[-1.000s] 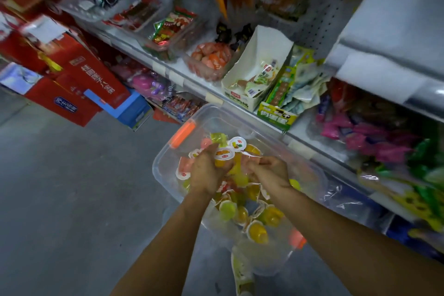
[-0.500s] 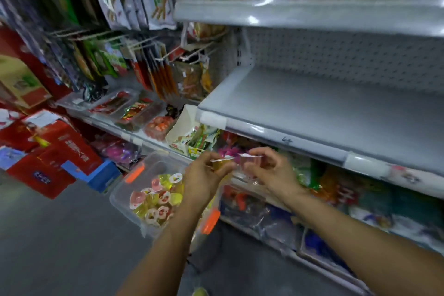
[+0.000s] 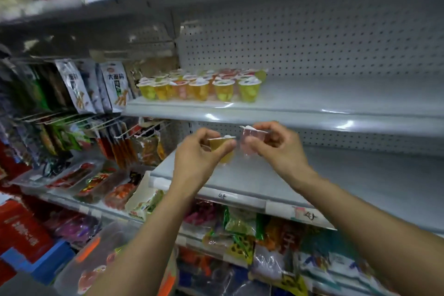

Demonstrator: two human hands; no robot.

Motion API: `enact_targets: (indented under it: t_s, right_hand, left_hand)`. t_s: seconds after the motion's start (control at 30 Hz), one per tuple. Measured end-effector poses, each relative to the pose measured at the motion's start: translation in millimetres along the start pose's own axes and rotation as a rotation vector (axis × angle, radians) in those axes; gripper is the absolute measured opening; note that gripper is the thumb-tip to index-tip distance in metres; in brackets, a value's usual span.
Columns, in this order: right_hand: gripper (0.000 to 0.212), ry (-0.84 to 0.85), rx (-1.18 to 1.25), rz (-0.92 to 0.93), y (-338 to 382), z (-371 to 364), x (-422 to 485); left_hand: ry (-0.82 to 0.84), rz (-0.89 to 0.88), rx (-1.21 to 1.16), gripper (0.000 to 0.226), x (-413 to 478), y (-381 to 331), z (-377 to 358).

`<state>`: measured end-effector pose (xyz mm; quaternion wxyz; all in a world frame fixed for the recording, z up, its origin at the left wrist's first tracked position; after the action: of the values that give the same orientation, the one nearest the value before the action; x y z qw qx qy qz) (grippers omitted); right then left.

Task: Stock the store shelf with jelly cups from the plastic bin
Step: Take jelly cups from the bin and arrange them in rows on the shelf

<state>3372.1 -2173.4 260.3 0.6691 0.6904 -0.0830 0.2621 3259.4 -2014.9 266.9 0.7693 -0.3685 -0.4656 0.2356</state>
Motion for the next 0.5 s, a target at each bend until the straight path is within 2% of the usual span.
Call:
enact_targets:
  t_s: [0.1, 0.27, 0.4, 0.5]
  right_hand:
    - [0.017, -0.053, -0.003, 0.071, 31.4, 14.8, 34.2]
    - [0.021, -0.092, -0.053, 0.088, 56.0, 34.7, 95.2]
    - [0.022, -0.116, -0.156, 0.084, 49.0, 38.2, 149.4]
    - [0.026, -0.148, -0.257, 0.066, 32.8, 35.1, 190.4]
  left_hand:
    - [-0.021, -0.069, -0.046, 0.039, 28.4, -35.7, -9.0]
    - [-0.039, -0.141, -0.107, 0.038, 79.8, -76.8, -30.5]
    - [-0.035, -0.183, -0.121, 0.041, 126.8, -96.5, -46.4]
    - [0.011, -0.205, -0.100, 0.035, 161.2, -102.9, -60.9]
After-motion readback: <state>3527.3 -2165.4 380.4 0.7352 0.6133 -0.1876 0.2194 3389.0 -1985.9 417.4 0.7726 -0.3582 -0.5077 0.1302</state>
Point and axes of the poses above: each hand's wrist, its own x-axis towards the middle knuckle, its own z-axis out of the back of the hand, y = z × x, the point moved 6 cm from there along x, towards the middle knuckle, and after that the axes turned 14 degrees about -y, right-handed, at the moved point
